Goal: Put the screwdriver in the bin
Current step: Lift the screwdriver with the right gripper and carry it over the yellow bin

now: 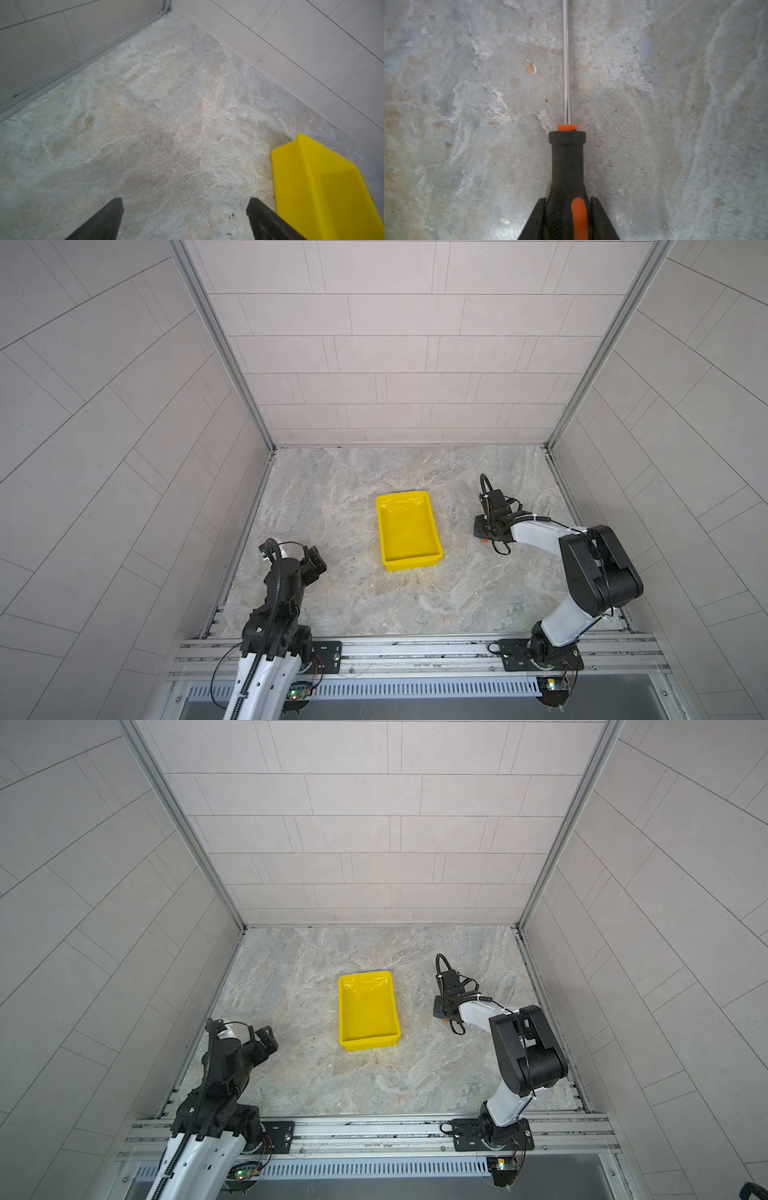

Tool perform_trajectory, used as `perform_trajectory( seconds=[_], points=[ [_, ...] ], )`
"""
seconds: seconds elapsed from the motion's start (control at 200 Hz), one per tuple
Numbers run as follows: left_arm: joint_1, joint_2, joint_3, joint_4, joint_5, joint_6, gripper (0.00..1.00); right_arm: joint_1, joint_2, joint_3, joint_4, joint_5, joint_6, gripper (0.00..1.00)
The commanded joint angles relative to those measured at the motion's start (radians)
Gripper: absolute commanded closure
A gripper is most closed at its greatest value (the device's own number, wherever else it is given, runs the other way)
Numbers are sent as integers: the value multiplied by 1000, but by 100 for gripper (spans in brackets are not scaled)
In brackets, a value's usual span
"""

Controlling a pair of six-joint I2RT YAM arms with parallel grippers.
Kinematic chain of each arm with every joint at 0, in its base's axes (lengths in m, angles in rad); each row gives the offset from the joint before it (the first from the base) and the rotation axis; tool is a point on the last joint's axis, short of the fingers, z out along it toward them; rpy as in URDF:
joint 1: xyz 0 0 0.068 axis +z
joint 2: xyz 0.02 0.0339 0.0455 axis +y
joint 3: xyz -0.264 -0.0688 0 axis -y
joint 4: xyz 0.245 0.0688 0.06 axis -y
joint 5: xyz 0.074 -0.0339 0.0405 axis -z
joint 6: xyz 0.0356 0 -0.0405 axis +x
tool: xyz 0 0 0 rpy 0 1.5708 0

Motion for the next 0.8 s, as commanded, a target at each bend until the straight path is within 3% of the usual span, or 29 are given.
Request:
perform_trajectory(
  seconds=[0.0, 0.21, 0.305, 0.475, 0.67, 0.795],
  points=[
    [-62, 77, 5, 57, -1, 44, 0, 10, -8, 0, -27, 29, 3, 89],
    [-223, 266, 62, 85, -150, 62, 0, 11, -136, -99, -40, 59, 16, 95],
    [-226, 287, 70, 73, -178, 50, 0, 11, -189, -86, -121, 81, 28, 100],
    [-227, 235, 41, 83, -213, 34, 0, 55, -313, -43, -300, 104, 31, 100],
    [-226, 141, 9, 86, -221, 34, 0, 191, -517, -62, -397, 120, 124, 100],
    [-226, 125, 2, 89, -221, 37, 0, 358, -580, -57, -344, 233, 174, 100]
  ],
)
